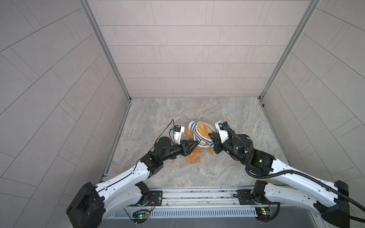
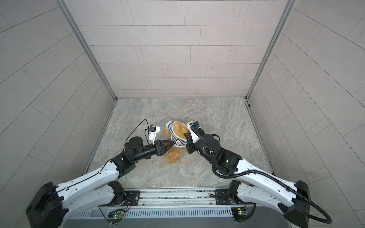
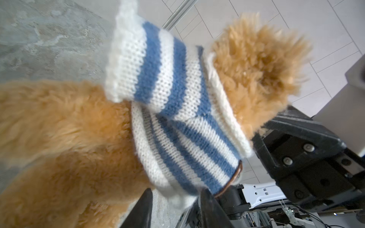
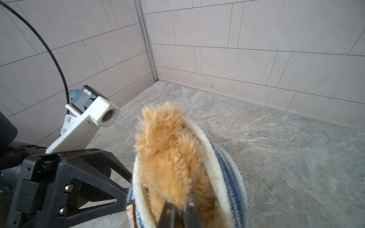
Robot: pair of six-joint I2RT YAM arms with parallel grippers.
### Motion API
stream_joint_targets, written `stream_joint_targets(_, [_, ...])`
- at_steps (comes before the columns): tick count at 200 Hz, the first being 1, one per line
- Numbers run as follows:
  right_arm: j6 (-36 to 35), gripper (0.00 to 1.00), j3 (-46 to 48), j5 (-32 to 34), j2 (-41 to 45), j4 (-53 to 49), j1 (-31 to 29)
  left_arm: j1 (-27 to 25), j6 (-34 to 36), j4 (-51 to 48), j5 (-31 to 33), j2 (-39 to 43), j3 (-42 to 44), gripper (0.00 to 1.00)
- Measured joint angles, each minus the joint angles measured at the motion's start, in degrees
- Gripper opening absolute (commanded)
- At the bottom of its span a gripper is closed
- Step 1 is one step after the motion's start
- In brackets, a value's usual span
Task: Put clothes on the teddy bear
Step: 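Lower the bear toward the floor with both grippers still holding the sweater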
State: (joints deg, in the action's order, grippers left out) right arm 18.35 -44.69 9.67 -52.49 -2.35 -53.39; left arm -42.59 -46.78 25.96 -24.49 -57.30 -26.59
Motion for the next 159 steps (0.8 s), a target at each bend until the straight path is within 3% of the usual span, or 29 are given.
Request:
stream_joint_targets(38, [1.0, 0.0, 0.0, 1.6, -0.6, 1.8, -0.7, -0.9, -1.8, 3.9, 1.2, -1.9, 0.0, 0.26])
stream_joint_targets(111, [1.7, 0.0, 0.0, 3.3, -0.6, 2.4, -1.0, -1.1, -3.3, 7.4, 2.8, -5.2, 0.0, 0.26])
stream_joint_targets(159, [1.9, 0.0, 0.0, 3.6, -0.4, 3.8, -1.2, -1.1, -4.2, 8.7, 3.3, -6.3, 0.0, 0.16])
